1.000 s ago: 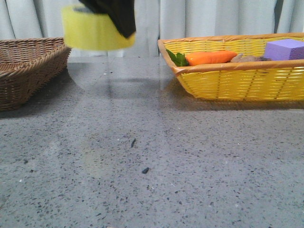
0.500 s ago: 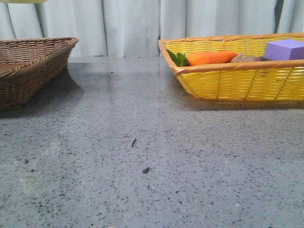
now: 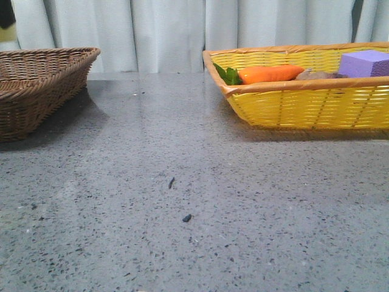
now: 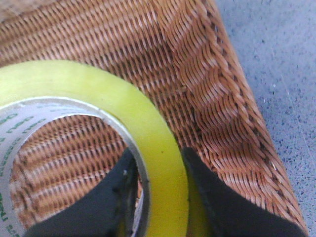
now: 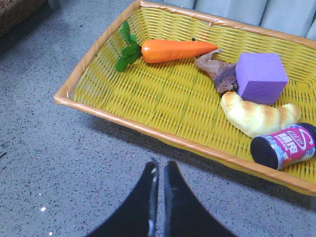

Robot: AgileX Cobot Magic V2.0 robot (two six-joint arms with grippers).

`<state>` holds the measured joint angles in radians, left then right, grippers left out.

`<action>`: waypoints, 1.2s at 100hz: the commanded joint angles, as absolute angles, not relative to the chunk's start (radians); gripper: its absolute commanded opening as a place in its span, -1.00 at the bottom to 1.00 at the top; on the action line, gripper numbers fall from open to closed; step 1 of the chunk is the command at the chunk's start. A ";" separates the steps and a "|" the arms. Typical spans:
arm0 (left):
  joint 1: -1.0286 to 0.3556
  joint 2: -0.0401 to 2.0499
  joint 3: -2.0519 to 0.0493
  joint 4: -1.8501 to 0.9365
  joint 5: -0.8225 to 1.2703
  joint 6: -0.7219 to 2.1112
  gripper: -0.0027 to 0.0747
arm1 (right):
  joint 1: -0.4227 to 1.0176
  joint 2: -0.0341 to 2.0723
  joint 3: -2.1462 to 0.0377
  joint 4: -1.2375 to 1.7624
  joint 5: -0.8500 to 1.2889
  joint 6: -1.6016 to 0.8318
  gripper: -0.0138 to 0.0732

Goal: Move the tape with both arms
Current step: 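Lift the tape roll with the left gripper and lower it into the brown basket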

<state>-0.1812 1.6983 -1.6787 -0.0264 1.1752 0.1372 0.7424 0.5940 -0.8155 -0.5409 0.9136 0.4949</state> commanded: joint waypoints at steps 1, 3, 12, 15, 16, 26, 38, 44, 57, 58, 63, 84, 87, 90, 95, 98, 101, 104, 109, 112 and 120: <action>-0.180 1.643 -1.650 -0.059 1.070 0.148 -0.94 | 0.738 0.594 -0.840 -0.586 0.857 0.491 -0.84; -0.180 1.643 -1.634 -0.063 1.059 0.148 -0.94 | 0.738 0.594 -0.840 -0.586 0.857 0.491 -0.84; -0.180 1.643 -1.575 -0.063 1.015 0.148 -0.94 | 0.738 0.594 -0.840 -0.586 0.857 0.491 -0.84; -0.180 1.643 -1.559 -0.063 0.999 0.148 -0.94 | 0.738 0.594 -0.840 -0.586 0.857 0.491 -0.84; -0.180 1.643 -1.555 -0.063 0.992 0.148 -0.94 | 0.738 0.594 -0.840 -0.586 0.857 0.491 -0.84; -0.180 1.643 -1.502 -0.063 0.944 0.148 -0.94 | 0.738 0.594 -0.840 -0.586 0.855 0.491 -0.84; -0.180 1.643 -1.459 -0.063 0.892 0.148 -0.94 | 0.738 0.594 -0.840 -0.586 0.855 0.491 -0.84; -0.180 1.643 -1.451 -0.065 0.871 0.148 -0.94 | 0.738 0.594 -0.840 -0.586 0.855 0.491 -0.84; -0.180 1.643 -1.446 -0.065 0.851 0.148 -0.93 | 0.738 0.594 -0.840 -0.586 0.855 0.491 -0.84; -0.180 1.643 -1.446 -0.065 0.848 0.148 -0.93 | 0.738 0.594 -0.840 -0.586 0.855 0.491 -0.84; -0.180 1.643 -1.446 -0.067 0.847 0.148 -0.91 | 0.738 0.594 -0.840 -0.586 0.855 0.491 -0.84; -0.180 1.643 -1.446 -0.088 0.845 0.148 -0.47 | 0.738 0.594 -0.840 -0.586 0.855 0.491 -0.84; -0.180 1.643 -1.446 -0.088 0.847 0.148 -0.40 | 0.738 0.594 -0.840 -0.586 0.855 0.491 -0.84; -0.180 1.643 -1.446 -0.088 0.849 0.148 -0.35 | 0.738 0.594 -0.840 -0.586 0.855 0.491 -0.84; -0.180 1.643 -1.446 -0.088 0.851 0.148 -0.27 | 0.738 0.594 -0.840 -0.586 0.855 0.491 -0.84; -0.180 1.643 -1.446 -0.088 0.855 0.148 -0.23 | 0.738 0.594 -0.840 -0.586 0.855 0.491 -0.84; -0.180 1.643 -1.446 -0.088 0.858 0.148 -0.21 | 0.738 0.594 -0.840 -0.586 0.855 0.491 -0.84; -0.180 1.643 -1.446 -0.088 0.860 0.148 -0.20 | 0.738 0.594 -0.840 -0.586 0.855 0.491 -0.84; -0.180 1.643 -1.446 -0.088 0.860 0.148 -0.20 | 0.738 0.594 -0.840 -0.586 0.855 0.491 -0.84; -0.180 1.643 -1.446 -0.086 0.860 0.148 -0.20 | 0.738 0.594 -0.840 -0.586 0.855 0.491 -0.84; -0.180 1.640 -1.448 -0.086 0.864 0.148 -0.20 | 0.738 0.594 -0.840 -0.586 0.855 0.491 -0.84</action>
